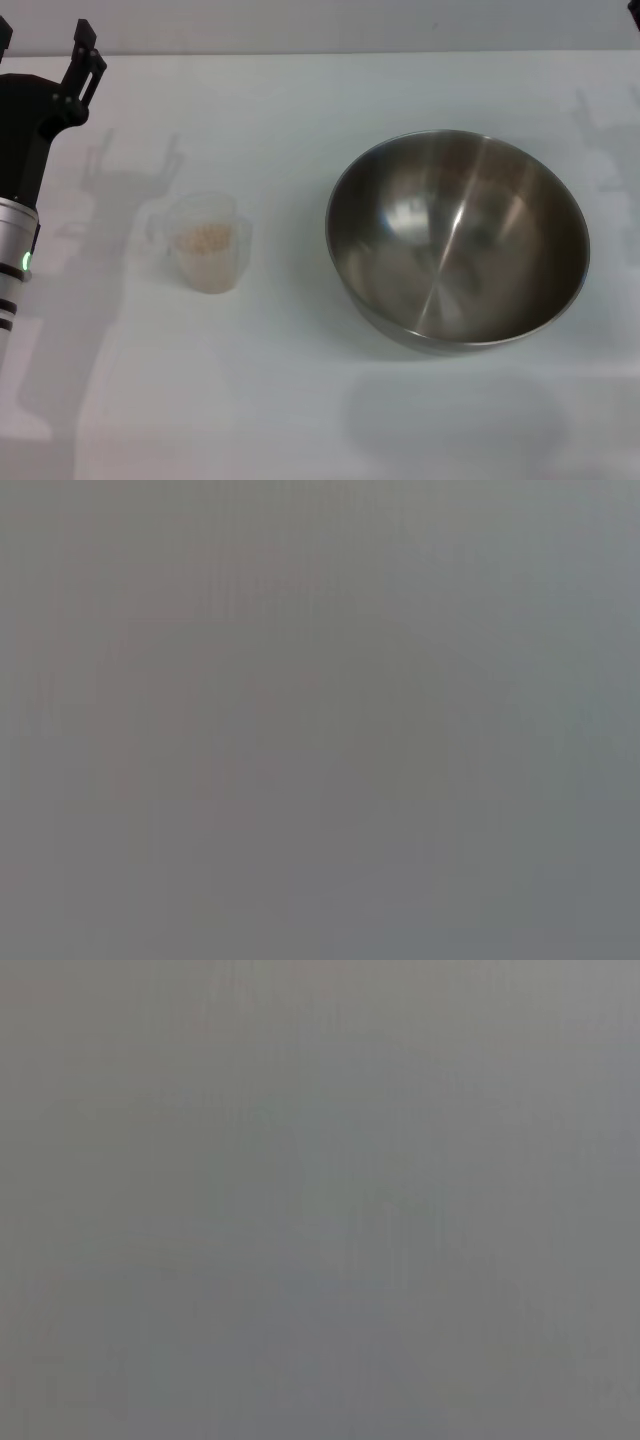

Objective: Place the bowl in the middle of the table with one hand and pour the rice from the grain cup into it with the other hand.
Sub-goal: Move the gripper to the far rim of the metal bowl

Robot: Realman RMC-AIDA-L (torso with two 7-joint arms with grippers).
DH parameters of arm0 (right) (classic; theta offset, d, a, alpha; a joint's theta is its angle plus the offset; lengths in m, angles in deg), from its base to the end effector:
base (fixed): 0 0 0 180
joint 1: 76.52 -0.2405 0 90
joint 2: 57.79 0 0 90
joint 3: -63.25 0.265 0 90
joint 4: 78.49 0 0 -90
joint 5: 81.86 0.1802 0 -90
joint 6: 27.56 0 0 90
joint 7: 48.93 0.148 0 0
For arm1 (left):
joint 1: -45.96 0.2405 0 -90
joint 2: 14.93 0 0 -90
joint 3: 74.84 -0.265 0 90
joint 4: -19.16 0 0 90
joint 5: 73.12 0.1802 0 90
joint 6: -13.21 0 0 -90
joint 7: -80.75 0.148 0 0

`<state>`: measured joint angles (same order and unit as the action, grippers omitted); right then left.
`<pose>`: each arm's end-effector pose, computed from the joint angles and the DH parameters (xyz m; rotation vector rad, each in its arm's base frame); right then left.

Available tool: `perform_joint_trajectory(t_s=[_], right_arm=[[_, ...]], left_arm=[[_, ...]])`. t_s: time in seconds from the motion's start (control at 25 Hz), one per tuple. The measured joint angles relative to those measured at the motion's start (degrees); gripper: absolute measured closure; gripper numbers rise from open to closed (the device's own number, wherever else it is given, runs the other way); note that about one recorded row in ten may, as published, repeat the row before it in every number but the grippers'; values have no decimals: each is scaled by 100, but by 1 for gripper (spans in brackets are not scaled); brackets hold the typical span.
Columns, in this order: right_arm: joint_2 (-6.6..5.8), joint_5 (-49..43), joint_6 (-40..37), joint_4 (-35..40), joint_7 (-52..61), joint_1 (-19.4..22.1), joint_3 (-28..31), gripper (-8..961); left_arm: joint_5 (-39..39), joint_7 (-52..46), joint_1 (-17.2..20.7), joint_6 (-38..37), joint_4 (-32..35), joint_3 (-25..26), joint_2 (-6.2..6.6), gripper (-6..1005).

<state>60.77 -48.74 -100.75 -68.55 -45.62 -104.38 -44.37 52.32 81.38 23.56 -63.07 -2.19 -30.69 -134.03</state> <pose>0.2916 0.3481 0.0421 -1.4323 0.3300 0.7579 -0.2645 0.3175 0.0023 -1.5027 -0.3679 -0.9031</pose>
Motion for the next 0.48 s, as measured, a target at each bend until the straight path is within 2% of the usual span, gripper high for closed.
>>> perform_joint_trajectory(t_s=[0.16, 0.48], right_arm=[[-22, 11, -30, 6, -45, 20, 105, 209], [31, 13, -37, -17, -204, 62, 363, 210]], left_arm=[[-10, 24, -2, 0, 30, 15, 1, 136], [-13, -6, -26, 5, 23, 67, 10, 135]])
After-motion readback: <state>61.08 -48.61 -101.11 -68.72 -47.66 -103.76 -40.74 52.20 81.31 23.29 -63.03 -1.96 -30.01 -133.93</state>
